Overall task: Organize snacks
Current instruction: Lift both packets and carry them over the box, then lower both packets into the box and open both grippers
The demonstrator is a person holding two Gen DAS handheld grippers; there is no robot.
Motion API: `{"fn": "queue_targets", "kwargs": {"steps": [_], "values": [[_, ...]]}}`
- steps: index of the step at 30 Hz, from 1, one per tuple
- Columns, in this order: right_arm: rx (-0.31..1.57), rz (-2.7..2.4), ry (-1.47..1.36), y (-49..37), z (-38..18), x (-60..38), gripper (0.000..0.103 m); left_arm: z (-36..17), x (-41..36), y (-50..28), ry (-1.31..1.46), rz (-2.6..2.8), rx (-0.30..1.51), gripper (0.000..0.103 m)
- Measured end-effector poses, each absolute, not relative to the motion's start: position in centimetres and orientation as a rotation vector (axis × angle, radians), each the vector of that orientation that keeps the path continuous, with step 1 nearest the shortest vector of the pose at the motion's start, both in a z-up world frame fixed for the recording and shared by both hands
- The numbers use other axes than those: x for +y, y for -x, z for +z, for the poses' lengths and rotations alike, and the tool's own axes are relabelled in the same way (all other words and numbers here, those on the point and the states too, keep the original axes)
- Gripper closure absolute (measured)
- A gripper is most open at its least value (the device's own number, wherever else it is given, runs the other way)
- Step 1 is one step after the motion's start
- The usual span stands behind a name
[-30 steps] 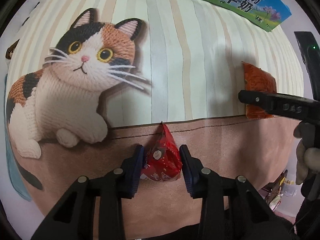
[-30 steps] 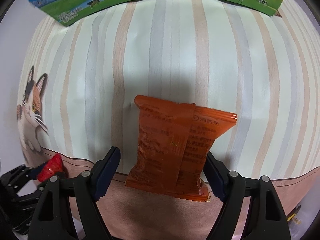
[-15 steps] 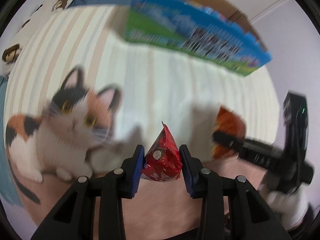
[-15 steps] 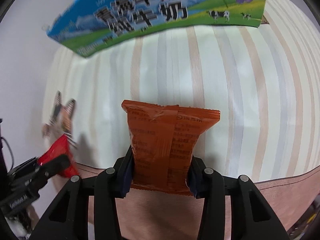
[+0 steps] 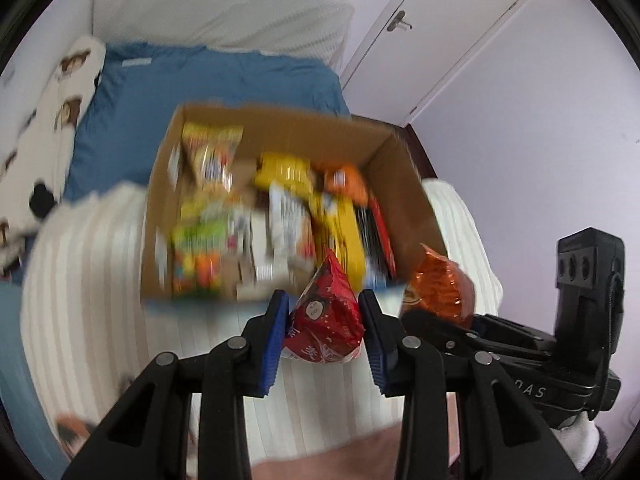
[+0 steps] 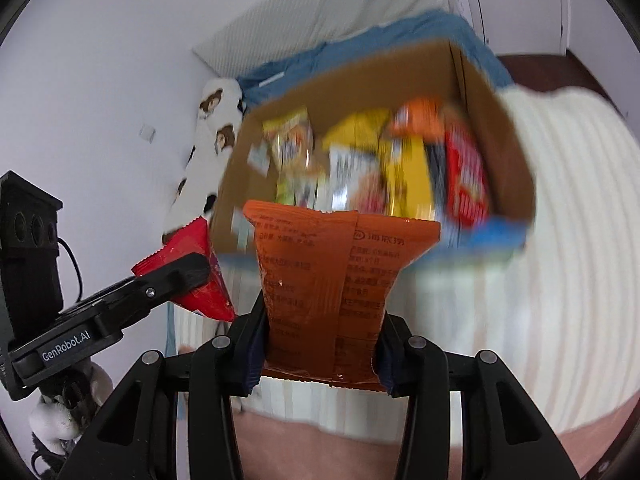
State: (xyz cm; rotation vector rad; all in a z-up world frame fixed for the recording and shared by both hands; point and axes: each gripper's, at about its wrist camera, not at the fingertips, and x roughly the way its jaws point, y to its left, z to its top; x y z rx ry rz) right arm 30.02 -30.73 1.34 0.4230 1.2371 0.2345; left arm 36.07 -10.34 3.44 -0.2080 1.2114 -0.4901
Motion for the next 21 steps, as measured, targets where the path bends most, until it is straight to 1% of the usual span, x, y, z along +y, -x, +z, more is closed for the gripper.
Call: {"fn": "queue_targets", "kwargs": {"steps": [3, 6, 10, 14, 15, 16, 18, 19, 20, 21], "values": [[1.228, 0.198, -0.384, -34.3, 2.2, -32.3, 0.056, 4.1, -11.4, -40.1, 0.154, -0.478, 1.207, 0.070], [1.239, 0.152, -0.366, -39.1, 2.2, -33.9, 0.056, 3.6, -12.2, -44.2, 0.107, -0.458, 1.223, 0.070], [1.279, 0.075, -0.338, -45.0, 1.0, -35.8, 0.056, 0.4, -13.6, -49.2, 0.070, -0.422, 1.275, 0.070], [1.335, 0.030, -0.285, -48.9, -0.5, -37.1, 0.056, -2.4, -14.1, -52.3, 0.035, -0.385, 1.327, 0.069], [1.354, 0.023, -0.273, -49.6, -0.9, -37.3, 0.054, -3.1, -14.2, -52.7, 0.018, -0.367, 1.343, 0.067], [1.367, 0.008, -0.252, -50.3, -1.4, -37.1, 0.050, -4.0, -14.2, -53.3, 0.012, -0.347, 1.369, 0.066], [1.366, -0.012, -0.198, -51.3, -1.7, -36.7, 0.012, -5.0, -14.3, -53.9, 0.031, -0.346, 1.405, 0.051], [1.364, -0.011, -0.198, -51.3, -1.8, -36.6, 0.010, -5.6, -14.3, -54.2, 0.031, -0.339, 1.418, 0.031], [1.363, -0.007, -0.206, -51.5, -1.9, -36.6, 0.010, -5.9, -14.3, -54.3, 0.028, -0.334, 1.414, 0.015], [1.364, -0.004, -0.207, -51.3, -2.0, -36.4, 0.010, -6.0, -14.3, -54.3, 0.028, -0.335, 1.403, 0.012]]}}
